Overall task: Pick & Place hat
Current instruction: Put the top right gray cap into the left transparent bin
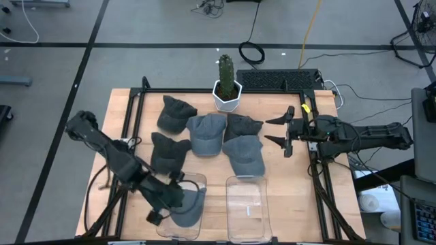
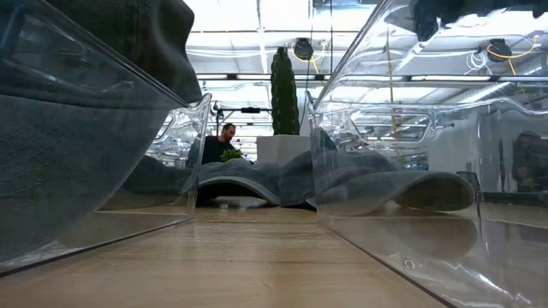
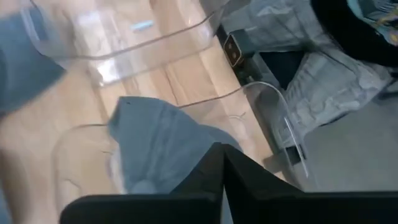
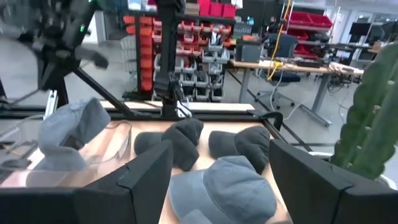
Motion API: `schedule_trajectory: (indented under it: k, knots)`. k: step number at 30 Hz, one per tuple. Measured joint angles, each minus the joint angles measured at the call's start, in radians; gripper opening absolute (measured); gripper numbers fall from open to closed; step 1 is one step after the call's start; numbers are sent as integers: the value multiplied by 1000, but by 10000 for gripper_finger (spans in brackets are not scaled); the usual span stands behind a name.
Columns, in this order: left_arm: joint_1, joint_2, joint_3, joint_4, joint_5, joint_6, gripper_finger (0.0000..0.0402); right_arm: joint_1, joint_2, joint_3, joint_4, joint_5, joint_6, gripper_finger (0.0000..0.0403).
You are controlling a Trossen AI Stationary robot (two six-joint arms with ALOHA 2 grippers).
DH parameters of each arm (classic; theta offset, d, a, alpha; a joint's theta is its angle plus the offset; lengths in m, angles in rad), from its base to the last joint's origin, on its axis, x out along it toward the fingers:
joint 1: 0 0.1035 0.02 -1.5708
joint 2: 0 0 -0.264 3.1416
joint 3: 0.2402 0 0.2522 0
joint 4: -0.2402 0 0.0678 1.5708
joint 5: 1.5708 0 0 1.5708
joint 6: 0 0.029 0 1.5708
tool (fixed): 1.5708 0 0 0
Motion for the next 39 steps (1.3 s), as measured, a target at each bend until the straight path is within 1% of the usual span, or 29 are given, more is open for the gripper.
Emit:
schedule_trajectory:
  k: [4,6,9,11,13,16,17,18,21,25,29,31,33,39]
  knots:
    - [-43,79,5,72,13,-17,4,0,0,-38,44,0,4,254]
    - [-53,103,5,86,-14,-39,5,0,0,-40,44,0,23,254]
    - [-39,128,5,71,-76,-67,3,0,0,-40,44,-5,37,254]
    - [-18,146,5,85,-83,-53,4,0,0,-40,44,-9,42,254]
    - [2,155,5,128,-56,-15,4,0,0,-40,44,-20,48,254]
    - [39,179,6,196,70,19,3,3,0,-40,44,-31,53,254]
    - [49,189,6,213,87,38,3,6,0,-40,44,-31,53,254]
    - [59,196,6,229,84,58,4,9,0,-40,44,-30,53,254]
    - [97,204,6,272,32,100,3,16,0,-40,44,-30,53,254]
    - [154,231,5,258,20,58,3,18,0,-40,44,-31,53,254]
    - [183,265,3,230,66,37,2,18,-1,-40,44,-31,53,254]
    - [190,278,6,213,71,18,2,18,0,-40,44,-31,53,254]
    - [193,281,2,163,65,-11,2,18,-1,-40,44,-31,52,254]
    - [194,259,4,82,25,-68,1,18,-1,-40,41,-31,50,254]
